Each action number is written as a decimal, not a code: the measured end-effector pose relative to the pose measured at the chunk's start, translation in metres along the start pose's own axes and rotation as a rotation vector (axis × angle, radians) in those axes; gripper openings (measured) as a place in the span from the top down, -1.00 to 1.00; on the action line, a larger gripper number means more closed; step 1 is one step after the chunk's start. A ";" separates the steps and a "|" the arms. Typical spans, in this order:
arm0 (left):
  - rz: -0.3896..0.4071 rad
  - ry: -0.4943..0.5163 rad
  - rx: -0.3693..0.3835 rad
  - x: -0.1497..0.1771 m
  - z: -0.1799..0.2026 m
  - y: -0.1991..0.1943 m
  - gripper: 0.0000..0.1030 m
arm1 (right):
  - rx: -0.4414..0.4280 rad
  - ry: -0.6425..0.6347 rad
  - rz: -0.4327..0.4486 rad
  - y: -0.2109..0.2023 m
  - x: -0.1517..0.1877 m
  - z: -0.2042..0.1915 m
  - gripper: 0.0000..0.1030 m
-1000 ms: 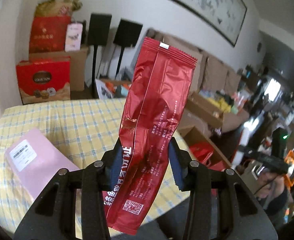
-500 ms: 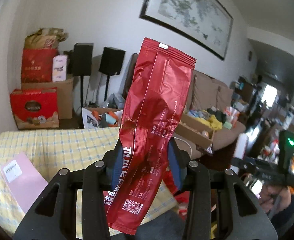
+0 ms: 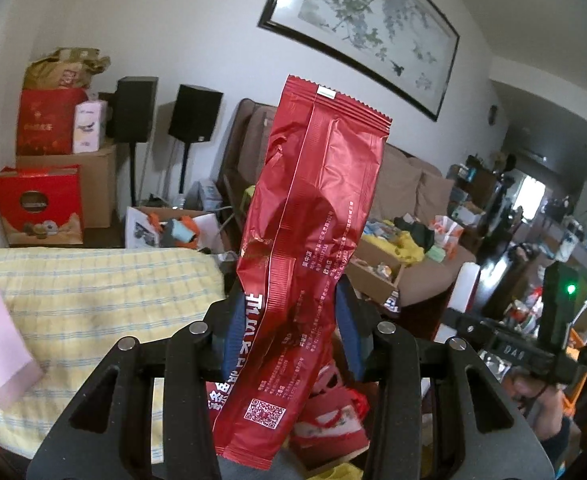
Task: Organize objects
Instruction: 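Carry the lint brush and red envelope with both grippers over the cardboard box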
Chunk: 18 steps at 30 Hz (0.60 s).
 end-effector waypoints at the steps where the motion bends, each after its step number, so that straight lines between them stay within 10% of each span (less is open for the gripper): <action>1: 0.004 0.004 0.007 -0.003 0.008 0.008 0.25 | 0.006 0.006 0.006 0.001 -0.002 0.005 -0.16; 8: -0.094 -0.068 0.145 -0.009 0.040 0.062 0.24 | 0.123 0.052 -0.095 0.039 0.005 0.044 -0.16; 18: -0.120 -0.102 0.107 0.001 0.043 0.104 0.24 | 0.232 -0.031 -0.247 0.128 0.048 0.079 -0.16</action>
Point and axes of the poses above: each gripper's, at about its wrist camera, not at the fingertips, and y roughly the way its jaws point, z to its right, x to its underside, the point moved 3 cm from there along y, roughly the way its jaws point, and after that the axes turned 12 degrees about -z, right-handed, at the moved point
